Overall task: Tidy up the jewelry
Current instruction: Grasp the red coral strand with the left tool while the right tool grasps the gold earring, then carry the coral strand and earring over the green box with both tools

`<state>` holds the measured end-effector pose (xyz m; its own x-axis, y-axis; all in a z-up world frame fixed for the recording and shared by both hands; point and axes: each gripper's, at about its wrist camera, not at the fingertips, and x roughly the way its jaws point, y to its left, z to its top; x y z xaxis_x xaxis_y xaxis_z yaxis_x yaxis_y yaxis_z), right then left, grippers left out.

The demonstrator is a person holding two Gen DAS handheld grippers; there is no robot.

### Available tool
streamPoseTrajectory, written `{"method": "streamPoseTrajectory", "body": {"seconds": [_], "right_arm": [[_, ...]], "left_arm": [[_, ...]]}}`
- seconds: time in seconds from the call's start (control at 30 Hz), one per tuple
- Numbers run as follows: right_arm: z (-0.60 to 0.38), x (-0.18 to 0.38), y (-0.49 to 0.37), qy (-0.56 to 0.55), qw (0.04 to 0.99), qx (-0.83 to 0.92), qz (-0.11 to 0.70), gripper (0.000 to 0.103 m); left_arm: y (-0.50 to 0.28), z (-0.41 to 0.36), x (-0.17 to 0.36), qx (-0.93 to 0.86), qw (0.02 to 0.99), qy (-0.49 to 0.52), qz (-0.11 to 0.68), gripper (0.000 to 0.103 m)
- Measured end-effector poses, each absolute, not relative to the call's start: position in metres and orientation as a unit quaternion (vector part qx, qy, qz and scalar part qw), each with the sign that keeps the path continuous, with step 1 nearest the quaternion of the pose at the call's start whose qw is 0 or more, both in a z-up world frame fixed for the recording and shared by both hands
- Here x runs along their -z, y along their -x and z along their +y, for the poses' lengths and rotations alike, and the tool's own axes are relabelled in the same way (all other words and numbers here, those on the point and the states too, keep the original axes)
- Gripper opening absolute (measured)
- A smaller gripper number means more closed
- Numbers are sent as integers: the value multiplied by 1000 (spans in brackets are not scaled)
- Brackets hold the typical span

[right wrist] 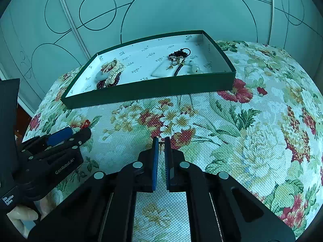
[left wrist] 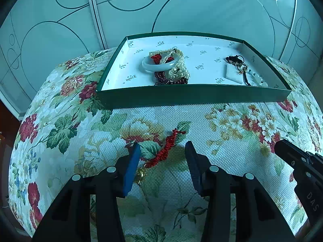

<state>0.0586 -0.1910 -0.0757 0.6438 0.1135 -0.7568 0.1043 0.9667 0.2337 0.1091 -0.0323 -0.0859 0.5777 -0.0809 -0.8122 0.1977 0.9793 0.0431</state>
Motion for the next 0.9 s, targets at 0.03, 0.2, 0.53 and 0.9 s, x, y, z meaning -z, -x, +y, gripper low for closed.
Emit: {"method": "streamPoseTrajectory", "body": {"seconds": [0.03,0.2,0.53,0.9], "right_arm": [[-191,76,-59,-129,897,-2,422,6],[-190,77,-58,-131,896,-3,424,6],[-188,77,-58,-127,897,-4,424,6],[-189,67,-54,-125,901,-4,416,6]], "left_arm": [[-109,-32,86,78,887,-66,451,41],[-110,-32,84,80,888,-75,447,24],[-111,-24,82,85,888,-66,446,7],[-103,-23,59,88,899,-54,425,6]]}}
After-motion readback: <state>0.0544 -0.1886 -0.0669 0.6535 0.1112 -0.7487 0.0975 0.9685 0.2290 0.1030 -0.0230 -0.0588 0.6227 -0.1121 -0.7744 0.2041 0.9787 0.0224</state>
